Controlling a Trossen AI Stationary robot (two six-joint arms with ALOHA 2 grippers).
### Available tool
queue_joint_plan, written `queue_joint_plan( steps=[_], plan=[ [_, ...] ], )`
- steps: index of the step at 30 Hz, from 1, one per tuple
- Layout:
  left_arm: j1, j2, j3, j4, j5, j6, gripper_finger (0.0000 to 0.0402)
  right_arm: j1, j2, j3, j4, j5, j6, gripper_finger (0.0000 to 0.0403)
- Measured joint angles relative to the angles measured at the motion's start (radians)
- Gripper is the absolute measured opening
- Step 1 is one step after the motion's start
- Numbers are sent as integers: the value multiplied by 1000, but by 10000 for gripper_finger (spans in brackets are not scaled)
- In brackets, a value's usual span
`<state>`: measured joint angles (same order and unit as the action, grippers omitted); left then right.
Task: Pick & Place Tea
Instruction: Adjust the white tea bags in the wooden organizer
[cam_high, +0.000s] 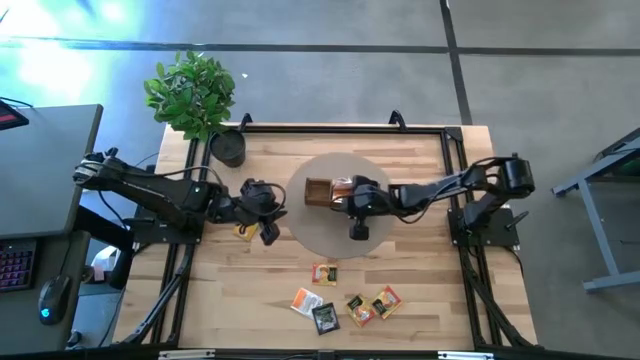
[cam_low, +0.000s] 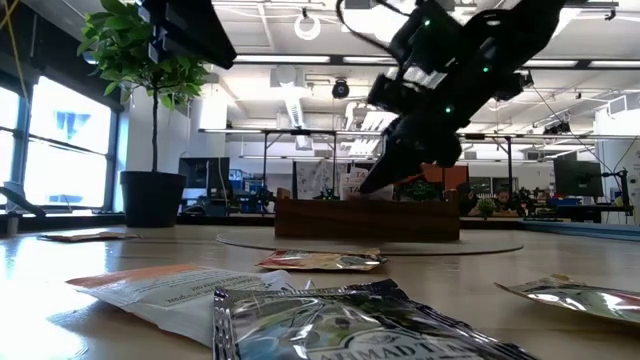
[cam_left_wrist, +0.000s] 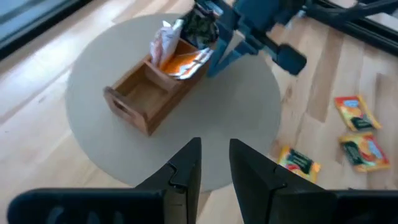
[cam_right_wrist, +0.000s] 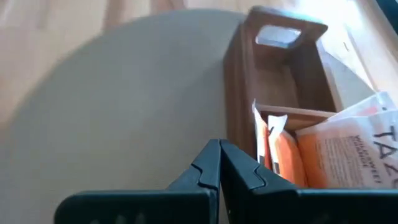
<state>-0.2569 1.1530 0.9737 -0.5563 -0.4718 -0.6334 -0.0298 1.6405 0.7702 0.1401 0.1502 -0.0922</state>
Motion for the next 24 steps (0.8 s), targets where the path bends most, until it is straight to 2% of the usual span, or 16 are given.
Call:
queue_joint_plan(
  steps=[9,16,24],
  plan=[
    [1,1,-1,-1,-36,8,83,-57,36,103,-126,169,-47,1],
    [1,1,-1,-23,-36,8,83,-130,36,170,-174,193,-102,0],
    [1,1,-1,-22,-36,8,83,-167,32,208,-217,127,-135,0]
  ],
)
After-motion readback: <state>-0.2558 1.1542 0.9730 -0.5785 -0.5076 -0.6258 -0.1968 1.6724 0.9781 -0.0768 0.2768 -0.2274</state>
